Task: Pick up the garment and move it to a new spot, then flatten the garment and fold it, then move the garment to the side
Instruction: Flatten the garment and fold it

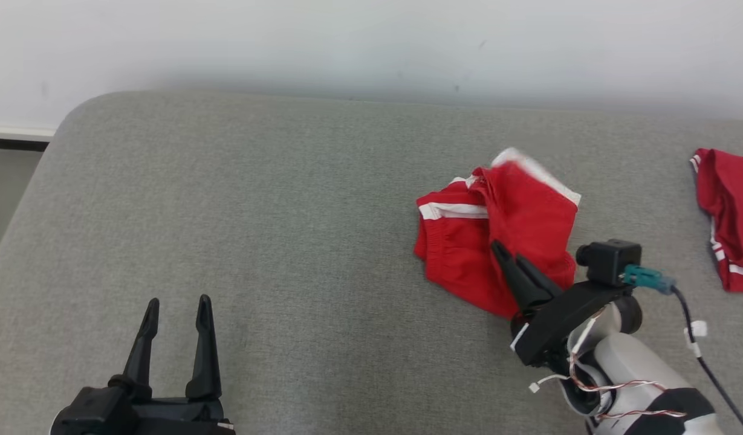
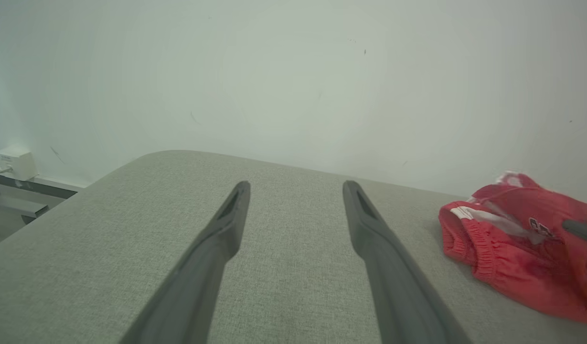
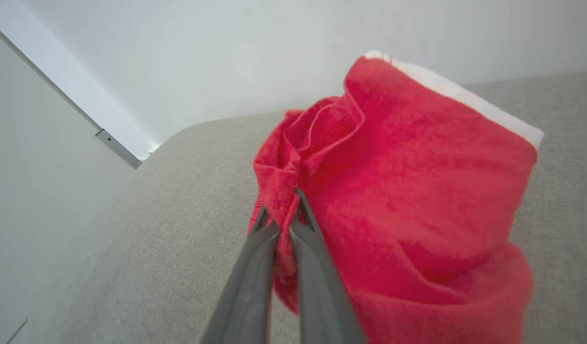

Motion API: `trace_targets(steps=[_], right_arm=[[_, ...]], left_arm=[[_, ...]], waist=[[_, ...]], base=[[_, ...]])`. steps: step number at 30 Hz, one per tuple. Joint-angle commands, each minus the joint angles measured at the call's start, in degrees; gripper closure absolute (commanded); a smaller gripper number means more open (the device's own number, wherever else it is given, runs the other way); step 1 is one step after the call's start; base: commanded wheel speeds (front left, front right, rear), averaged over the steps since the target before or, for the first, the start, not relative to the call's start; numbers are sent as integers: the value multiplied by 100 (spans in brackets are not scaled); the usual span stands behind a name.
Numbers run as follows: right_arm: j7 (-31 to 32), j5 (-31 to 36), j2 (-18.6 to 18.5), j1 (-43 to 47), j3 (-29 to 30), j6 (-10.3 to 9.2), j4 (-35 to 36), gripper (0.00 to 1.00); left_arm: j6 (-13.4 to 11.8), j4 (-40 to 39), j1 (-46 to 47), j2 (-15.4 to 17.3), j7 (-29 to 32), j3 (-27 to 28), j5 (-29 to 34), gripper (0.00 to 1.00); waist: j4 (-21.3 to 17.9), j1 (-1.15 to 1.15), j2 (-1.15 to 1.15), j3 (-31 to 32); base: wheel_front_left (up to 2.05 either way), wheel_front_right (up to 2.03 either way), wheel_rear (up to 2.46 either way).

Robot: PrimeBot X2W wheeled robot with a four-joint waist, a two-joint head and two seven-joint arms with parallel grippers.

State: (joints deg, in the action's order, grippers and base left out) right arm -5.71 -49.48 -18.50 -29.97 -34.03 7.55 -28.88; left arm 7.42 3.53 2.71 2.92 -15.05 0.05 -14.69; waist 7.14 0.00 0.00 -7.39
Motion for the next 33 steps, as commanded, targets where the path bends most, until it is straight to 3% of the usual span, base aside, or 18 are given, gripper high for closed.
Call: trace_targets(steps=[1,7,15,16,17,27,33], right_arm=[[22,80,99,30,4,-16,-96,100],[-32,403,469,-30,-100,-16,-558,100],[-318,810,732,-186,-422,-17,-1023,100],[-367,827,749,-190,-415,-17,-1101,93],[-495,877,764,-251,-431,-17,-1204,0],[-922,995,411,-246,81,-17,-1036,0],[-946,1343,189,192,1030,-17,-299,0]], left_arm=[[6,22,79,-2,-16,-30,-67,0],[6,47,130,-2,-16,-84,-137,0],[6,66,159,-3,-16,-94,-183,0],[6,70,167,-4,-16,-97,-182,0],[6,78,180,-3,-16,-95,-171,0],[7,58,69,-3,-16,9,-88,0],[7,22,35,-3,-16,108,-7,0]], waist=[[121,0,0,-49],[351,0,0,-135],[369,0,0,-211],[359,0,0,-213],[328,0,0,-210],[107,0,0,-107],[-85,0,0,-60]], base=[[0,0,0],[0,0,0],[0,0,0],[0,0,0],[0,0,0],[0,0,0],[0,0,0]])
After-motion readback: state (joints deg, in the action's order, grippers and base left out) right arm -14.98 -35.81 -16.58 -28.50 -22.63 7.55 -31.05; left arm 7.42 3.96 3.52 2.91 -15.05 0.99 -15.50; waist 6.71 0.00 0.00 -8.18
